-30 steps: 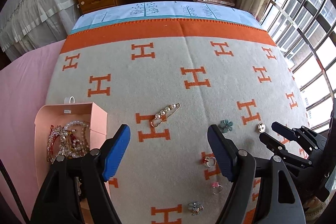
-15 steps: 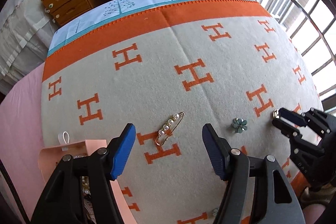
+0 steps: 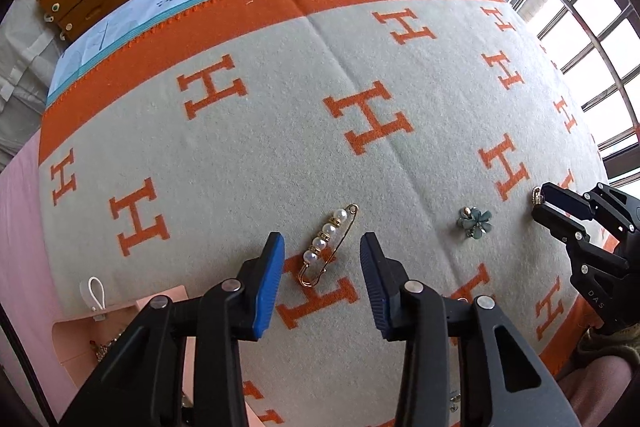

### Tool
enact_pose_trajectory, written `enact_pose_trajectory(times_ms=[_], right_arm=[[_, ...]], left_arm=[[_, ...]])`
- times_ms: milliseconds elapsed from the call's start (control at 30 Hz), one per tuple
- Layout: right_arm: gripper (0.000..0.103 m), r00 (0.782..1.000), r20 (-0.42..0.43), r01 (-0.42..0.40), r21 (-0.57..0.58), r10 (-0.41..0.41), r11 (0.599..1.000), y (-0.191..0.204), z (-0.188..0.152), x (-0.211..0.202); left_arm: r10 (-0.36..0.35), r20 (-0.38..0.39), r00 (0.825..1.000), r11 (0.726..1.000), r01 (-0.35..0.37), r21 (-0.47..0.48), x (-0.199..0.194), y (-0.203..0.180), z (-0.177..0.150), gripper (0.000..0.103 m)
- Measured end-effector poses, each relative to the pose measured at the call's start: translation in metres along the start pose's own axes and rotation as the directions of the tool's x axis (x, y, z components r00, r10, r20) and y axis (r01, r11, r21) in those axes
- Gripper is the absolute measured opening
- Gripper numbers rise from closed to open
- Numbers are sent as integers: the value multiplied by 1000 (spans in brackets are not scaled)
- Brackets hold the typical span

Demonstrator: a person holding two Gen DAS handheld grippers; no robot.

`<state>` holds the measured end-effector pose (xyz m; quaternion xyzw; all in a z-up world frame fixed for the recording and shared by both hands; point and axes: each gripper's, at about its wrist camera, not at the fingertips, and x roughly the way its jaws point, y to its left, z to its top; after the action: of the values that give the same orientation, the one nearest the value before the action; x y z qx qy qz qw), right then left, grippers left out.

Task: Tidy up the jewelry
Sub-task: 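Grasp the pearl brooch pin with the left tool while the right tool lifts the pendant, then carry the pendant and brooch pin into the pink box and open both tools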

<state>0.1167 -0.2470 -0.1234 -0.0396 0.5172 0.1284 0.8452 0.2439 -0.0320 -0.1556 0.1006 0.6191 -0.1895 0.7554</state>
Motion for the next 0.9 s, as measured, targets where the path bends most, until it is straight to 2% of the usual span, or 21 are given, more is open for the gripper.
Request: enact_pose_trajectory(times_ms=[133, 333, 400, 433, 567, 767, 900], right_arm=[[19, 1000, 3, -15, 11, 15, 1000, -2, 0, -1], [19, 1000, 5, -18, 13, 18, 1000, -3, 0, 0], [19, 1000, 7, -20, 17, 20, 1000, -3, 0, 0], [19, 1000, 8, -22, 20, 21, 1000, -4, 0, 0], [19, 1000, 9, -19, 23, 19, 1000, -4, 0, 0], [19, 1000, 3, -20, 44, 20, 999, -4, 1, 1], [19, 997, -12, -81, 99, 83, 992, -6, 3, -2]], left_arm=[[-25, -31, 999, 1000, 25, 2, 7, 5, 7, 27], [0, -52, 999, 1000, 1, 23, 11, 3, 12, 26], [30, -64, 998, 999, -28, 34, 12, -2, 11, 12], [21, -74, 997, 999, -19, 29, 12, -3, 11, 8], [11, -81, 997, 1000, -12, -14, 10, -7, 7, 5], [-22, -24, 999, 992, 19, -122, -10, -4, -6, 5], [-10, 50, 999, 984, 18, -178, -40, -1, -24, 5]])
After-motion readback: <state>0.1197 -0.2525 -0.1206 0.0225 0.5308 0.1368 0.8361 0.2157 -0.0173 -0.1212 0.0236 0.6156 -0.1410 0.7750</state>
